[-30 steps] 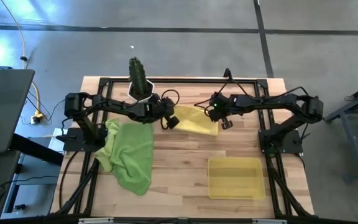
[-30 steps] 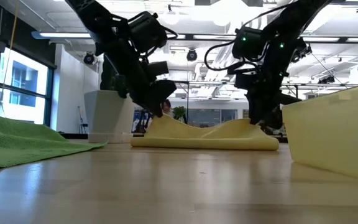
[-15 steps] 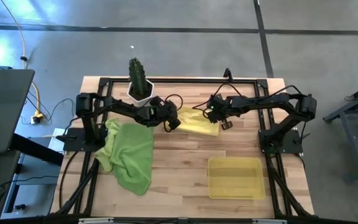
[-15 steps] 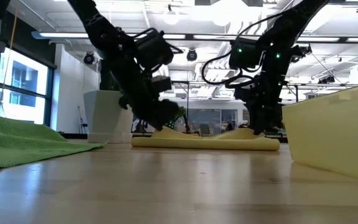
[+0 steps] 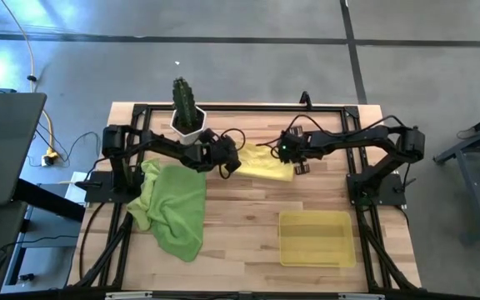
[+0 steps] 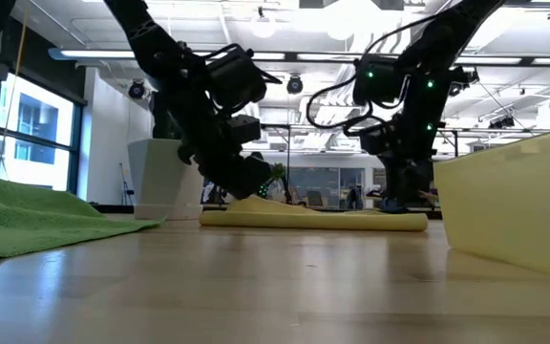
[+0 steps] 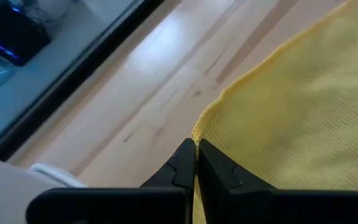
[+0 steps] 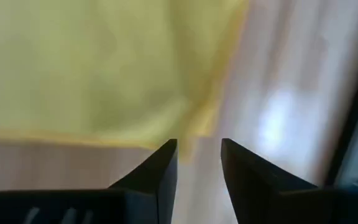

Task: Roll microfiber towels into tight, uniform cylinder then place into a basket
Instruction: Fold the yellow towel

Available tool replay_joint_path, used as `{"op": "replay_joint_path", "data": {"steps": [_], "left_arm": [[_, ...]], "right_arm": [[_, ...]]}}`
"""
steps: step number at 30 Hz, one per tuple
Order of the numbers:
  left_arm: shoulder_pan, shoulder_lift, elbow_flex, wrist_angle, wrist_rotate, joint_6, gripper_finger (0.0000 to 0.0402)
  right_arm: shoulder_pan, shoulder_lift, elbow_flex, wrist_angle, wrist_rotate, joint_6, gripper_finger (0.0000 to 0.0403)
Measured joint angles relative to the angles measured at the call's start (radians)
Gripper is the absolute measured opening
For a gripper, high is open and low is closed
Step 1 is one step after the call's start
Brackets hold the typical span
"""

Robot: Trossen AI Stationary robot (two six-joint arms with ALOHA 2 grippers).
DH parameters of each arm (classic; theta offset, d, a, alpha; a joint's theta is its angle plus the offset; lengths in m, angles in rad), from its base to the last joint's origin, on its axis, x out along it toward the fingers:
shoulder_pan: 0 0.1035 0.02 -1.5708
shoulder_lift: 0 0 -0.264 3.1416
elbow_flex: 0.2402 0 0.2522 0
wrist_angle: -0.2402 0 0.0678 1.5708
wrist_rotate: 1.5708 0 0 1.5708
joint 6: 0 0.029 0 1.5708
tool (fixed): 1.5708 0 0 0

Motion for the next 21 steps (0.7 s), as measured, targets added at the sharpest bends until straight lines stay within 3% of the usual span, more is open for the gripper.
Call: {"op": "replay_joint_path", "data": {"steps": [14,21], "left_arm": [[-0.016,0.000,0.000,-0.046,0.046,0.008,0.0001],[-0.037,0.000,0.000,-0.060,-0.063,0.061,0.0049]], "right_arm": [[0.112,0.000,0.000,0.040,-0.090,0.273,0.0094],[0.111,0.000,0.000,0.032,-0.091,0.389,0.0094]]}}
